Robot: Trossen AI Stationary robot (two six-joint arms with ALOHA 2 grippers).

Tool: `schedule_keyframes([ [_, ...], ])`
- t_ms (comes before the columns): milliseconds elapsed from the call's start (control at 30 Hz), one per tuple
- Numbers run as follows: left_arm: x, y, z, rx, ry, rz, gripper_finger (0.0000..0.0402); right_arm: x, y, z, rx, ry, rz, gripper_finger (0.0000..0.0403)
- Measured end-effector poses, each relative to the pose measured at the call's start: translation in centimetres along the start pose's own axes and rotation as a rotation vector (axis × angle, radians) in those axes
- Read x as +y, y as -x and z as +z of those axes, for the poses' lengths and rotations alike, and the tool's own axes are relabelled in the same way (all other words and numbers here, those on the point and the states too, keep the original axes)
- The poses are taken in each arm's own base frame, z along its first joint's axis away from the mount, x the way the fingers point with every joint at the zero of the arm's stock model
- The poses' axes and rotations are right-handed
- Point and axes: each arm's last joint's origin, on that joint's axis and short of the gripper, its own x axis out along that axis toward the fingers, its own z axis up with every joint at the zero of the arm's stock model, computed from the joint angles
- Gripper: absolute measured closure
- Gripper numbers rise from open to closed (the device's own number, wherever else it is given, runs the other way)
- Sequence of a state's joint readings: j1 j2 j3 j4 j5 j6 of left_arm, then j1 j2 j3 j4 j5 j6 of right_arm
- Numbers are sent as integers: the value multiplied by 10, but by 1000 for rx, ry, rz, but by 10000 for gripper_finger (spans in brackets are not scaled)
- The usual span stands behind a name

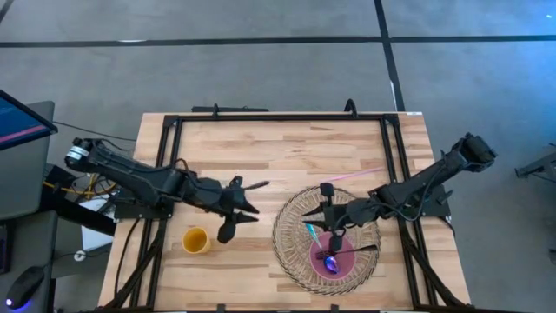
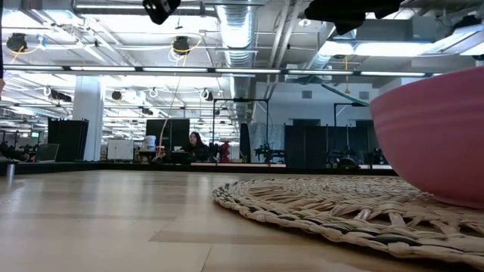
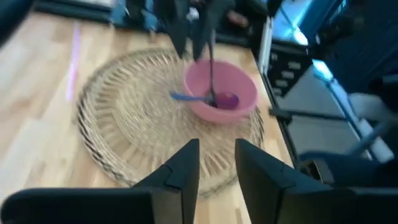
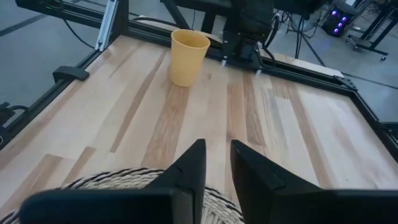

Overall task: Pick & Place Utensil
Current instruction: Put the yellow cup on the brown mat to the top left of the pink bowl

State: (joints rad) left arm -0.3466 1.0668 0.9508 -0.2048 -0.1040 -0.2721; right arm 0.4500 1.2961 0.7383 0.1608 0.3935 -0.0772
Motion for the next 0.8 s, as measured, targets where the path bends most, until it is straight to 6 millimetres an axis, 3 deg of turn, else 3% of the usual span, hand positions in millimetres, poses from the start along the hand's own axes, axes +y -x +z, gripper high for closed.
schedule_keyframes([
  [200,-9,-11,-10,57,-16,10,293,0,0,0,-1,0,0,330],
  [400,-9,-5,-8,158,36,49,293,0,0,0,-2,-1,1,330],
  [667,-8,7,-44,504,206,147,293,0,0,0,2,1,1,330],
  [800,-20,14,-53,621,302,78,293,0,0,0,2,1,3,330],
])
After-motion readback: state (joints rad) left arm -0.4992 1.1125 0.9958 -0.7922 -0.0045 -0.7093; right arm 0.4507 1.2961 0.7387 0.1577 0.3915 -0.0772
